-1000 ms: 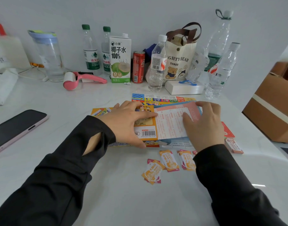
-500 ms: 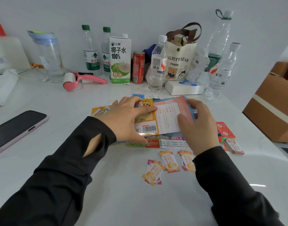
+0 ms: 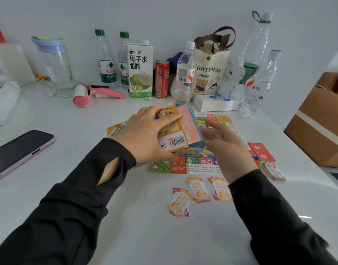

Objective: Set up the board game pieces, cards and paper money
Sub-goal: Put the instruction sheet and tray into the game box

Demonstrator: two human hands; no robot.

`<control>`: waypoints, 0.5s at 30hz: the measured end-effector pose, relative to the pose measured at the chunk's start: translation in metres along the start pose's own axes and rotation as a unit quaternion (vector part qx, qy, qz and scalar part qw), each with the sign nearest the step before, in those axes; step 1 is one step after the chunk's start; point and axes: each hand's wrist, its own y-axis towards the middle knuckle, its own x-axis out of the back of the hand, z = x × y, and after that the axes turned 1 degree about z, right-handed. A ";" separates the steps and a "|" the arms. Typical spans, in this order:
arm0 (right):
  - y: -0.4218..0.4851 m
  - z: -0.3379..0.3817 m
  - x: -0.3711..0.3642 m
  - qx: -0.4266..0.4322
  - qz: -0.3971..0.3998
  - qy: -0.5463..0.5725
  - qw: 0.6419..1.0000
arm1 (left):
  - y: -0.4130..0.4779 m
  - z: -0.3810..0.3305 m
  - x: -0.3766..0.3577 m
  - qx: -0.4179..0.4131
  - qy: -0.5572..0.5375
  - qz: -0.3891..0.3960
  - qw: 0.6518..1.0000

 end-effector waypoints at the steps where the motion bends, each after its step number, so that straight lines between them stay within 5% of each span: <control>1: 0.001 -0.001 0.002 -0.012 -0.001 0.009 1.000 | 0.000 0.000 0.000 -0.003 -0.005 -0.004 1.000; 11: 0.002 -0.005 0.002 -0.066 -0.040 0.158 0.984 | -0.002 -0.003 0.001 -0.036 -0.021 -0.031 0.999; 15: -0.002 -0.004 -0.003 0.030 -0.084 -0.013 0.996 | -0.002 -0.005 0.001 -0.038 -0.029 -0.035 0.998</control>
